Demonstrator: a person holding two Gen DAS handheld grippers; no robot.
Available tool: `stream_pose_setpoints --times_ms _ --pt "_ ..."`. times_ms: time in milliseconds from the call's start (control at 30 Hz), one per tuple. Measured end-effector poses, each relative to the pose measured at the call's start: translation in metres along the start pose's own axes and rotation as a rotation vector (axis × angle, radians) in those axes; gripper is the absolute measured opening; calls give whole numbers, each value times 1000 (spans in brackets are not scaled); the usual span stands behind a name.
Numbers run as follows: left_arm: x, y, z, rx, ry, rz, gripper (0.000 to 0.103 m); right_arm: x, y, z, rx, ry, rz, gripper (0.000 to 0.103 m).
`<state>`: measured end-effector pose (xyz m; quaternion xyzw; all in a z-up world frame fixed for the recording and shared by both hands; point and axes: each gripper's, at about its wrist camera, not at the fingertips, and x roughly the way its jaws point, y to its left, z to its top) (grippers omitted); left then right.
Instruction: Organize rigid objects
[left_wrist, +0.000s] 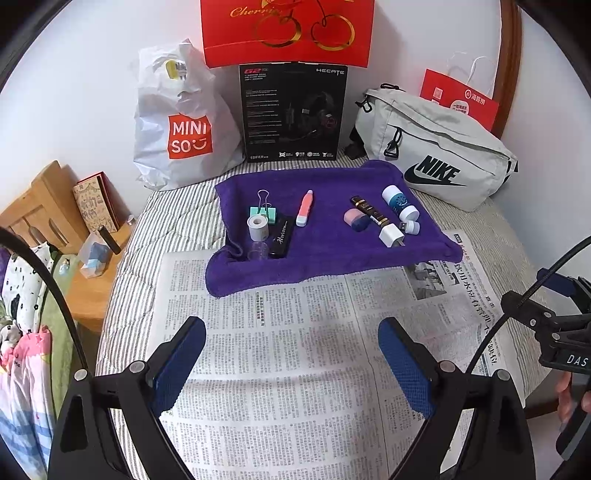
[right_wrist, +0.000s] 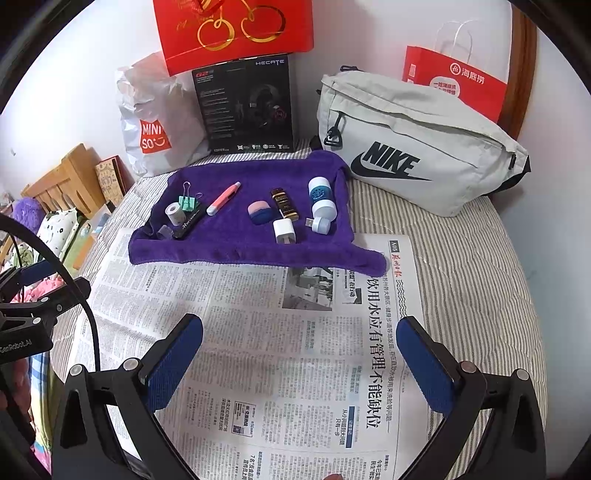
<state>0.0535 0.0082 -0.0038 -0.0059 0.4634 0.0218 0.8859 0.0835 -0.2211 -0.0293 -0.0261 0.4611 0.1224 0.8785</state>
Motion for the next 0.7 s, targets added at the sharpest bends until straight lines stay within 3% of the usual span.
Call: stream_pose_setpoints --times_ms 533,700 --pt "-1 -2 -1 -1 -3 -11 95 -3 3 -3 -4 0 5 103" --pt "-1 -3 0 3 -19 -18 99 -1 2 -3 -1 6 4 103"
